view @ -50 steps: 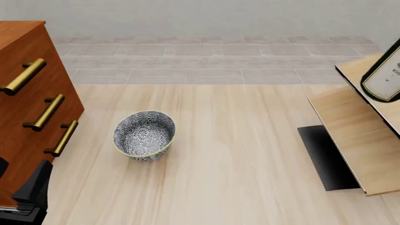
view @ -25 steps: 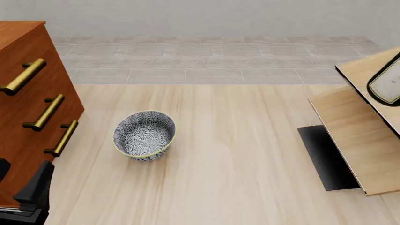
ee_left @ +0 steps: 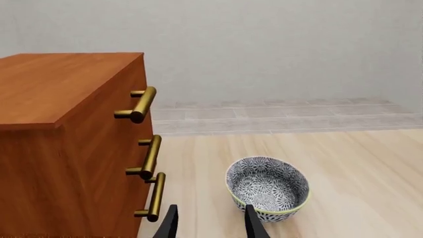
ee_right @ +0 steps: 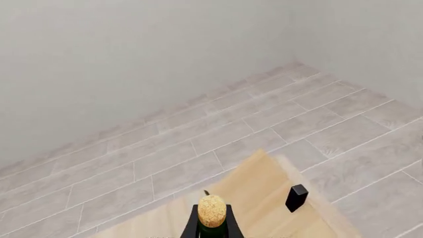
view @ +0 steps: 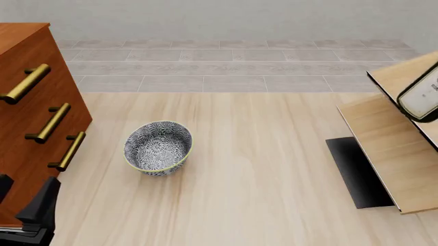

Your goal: Put the wine bottle on the wine rack.

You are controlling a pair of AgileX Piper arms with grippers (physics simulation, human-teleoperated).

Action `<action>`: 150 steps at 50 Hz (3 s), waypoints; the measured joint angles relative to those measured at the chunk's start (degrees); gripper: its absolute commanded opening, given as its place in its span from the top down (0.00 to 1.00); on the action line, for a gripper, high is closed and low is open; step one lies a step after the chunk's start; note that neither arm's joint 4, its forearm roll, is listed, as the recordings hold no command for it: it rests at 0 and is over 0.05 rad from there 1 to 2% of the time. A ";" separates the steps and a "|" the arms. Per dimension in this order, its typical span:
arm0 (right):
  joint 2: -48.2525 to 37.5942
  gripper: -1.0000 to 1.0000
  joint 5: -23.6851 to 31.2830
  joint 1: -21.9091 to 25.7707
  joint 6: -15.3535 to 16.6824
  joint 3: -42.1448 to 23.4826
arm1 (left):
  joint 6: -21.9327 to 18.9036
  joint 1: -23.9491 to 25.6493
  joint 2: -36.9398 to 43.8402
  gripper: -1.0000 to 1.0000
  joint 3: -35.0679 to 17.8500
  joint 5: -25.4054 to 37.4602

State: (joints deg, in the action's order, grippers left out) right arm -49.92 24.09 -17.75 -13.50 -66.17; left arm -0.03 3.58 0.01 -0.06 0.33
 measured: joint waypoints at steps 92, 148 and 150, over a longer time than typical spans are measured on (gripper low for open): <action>-11.88 1.00 -10.60 -11.43 -1.68 2.67 | 0.26 -0.12 0.02 0.00 0.02 0.57; -26.49 1.00 -17.69 -19.24 -0.67 -0.92 | -0.34 -0.50 0.05 0.00 0.02 1.21; -26.94 1.00 -18.00 -19.45 -0.76 -0.84 | -0.39 -0.51 0.05 0.00 0.02 1.25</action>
State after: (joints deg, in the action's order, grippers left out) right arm -76.86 6.09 -37.20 -14.27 -67.01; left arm -0.42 3.07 0.07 -0.04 1.58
